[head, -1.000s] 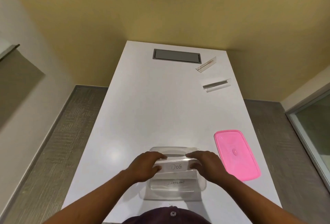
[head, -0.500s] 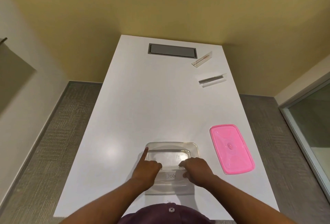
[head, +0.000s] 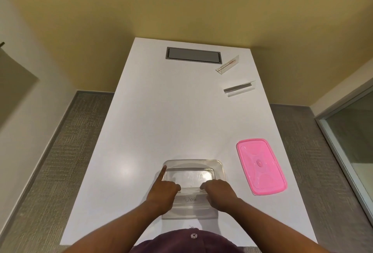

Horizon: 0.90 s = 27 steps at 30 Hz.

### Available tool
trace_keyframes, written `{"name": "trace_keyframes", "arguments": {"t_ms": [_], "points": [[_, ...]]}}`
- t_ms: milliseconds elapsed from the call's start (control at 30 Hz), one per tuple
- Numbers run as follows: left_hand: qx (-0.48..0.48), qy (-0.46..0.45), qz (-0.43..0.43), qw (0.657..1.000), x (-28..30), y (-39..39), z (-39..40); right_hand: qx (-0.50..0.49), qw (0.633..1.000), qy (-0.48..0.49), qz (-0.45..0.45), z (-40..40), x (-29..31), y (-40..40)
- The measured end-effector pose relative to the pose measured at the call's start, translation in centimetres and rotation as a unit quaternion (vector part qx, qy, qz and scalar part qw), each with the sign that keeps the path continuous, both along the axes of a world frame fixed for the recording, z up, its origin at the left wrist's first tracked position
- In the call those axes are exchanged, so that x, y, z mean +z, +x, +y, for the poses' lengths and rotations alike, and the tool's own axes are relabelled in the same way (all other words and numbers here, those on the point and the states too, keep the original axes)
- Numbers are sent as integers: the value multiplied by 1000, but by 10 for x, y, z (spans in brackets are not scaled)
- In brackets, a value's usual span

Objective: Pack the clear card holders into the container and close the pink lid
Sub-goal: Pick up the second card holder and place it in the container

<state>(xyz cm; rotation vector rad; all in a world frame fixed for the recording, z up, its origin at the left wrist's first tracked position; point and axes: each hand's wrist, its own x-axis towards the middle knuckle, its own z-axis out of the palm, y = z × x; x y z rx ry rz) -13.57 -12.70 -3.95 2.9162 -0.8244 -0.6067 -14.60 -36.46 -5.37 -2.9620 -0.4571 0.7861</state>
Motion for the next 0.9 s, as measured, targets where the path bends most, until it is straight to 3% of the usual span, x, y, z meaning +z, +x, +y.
{"name": "trace_keyframes", "arguments": {"t_ms": [167,333,433,667,900], "points": [[-22,-63,-36,997,2,7,3,-10,999,45,-5,-3,3,5],[-8,-219,-128,967,1,36,-11,-67,974,176,-130,-5,21,20],[23,-263,-153,952,8,66,-23,-114,952,219,-183,-8,33,41],[116,-239,-140,954,2,152,-33,-260,906,273,-191,-48,44,121],[170,-156,-41,972,-35,231,-37,-447,814,345,-136,-99,38,232]]}}
